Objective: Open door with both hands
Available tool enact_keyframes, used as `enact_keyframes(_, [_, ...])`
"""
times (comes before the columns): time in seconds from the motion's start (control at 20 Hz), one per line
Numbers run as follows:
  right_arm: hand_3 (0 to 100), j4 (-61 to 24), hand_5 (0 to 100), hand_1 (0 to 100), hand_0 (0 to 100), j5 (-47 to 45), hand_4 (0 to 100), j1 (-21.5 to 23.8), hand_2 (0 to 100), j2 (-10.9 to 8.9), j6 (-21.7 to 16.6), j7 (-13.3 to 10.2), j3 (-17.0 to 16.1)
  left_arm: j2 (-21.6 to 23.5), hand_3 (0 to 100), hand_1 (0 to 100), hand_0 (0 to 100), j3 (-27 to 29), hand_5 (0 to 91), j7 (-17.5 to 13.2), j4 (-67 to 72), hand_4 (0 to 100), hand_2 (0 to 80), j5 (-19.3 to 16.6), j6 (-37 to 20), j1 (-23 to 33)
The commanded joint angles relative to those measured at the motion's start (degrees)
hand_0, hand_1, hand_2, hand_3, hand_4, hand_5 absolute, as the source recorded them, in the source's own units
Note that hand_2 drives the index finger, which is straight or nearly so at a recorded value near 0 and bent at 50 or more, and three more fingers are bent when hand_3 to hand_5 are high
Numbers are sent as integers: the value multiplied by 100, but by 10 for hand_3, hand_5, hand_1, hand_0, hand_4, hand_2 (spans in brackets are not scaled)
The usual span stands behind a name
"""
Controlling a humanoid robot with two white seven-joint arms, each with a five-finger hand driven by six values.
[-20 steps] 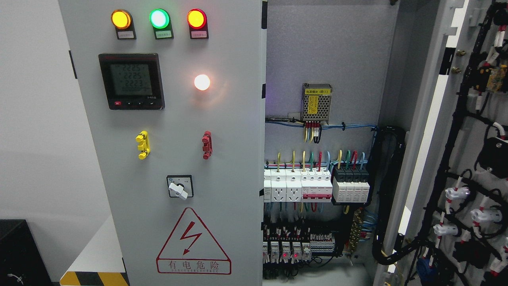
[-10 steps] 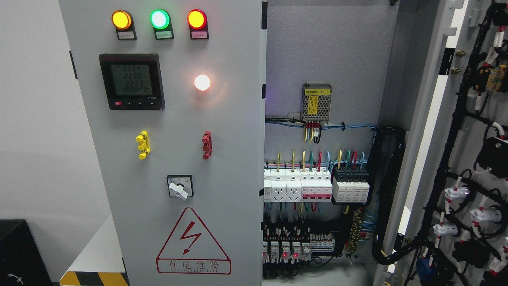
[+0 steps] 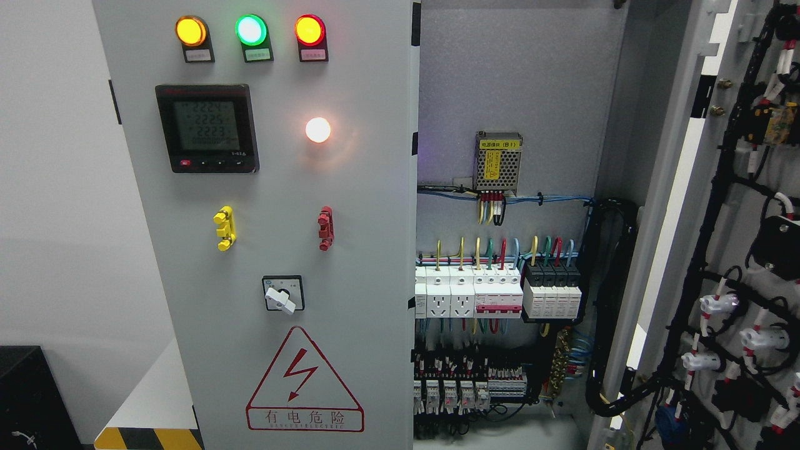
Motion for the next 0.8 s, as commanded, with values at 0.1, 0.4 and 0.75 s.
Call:
enact_keyframes(0.1, [0,-2332,0,0,0,158,0,-269,0,-572,-43,-9,560,-92,0,0,0,437,0,-74,-5,0,0,-2,-16,5])
enact_keyframes(0.4, [0,-2332,0,0,0,158,0,-1147,0,-414,-35,-9,542,-84,0,0,0,464,0,-74,-5,0,0,-2,-16,5])
enact_keyframes(0.75, [0,-2306,0,0,0,158,0,-1938,0,-405,27,-18,358,-101,0,0,0,411,0,-65,-5,0,0,-11,-16,5])
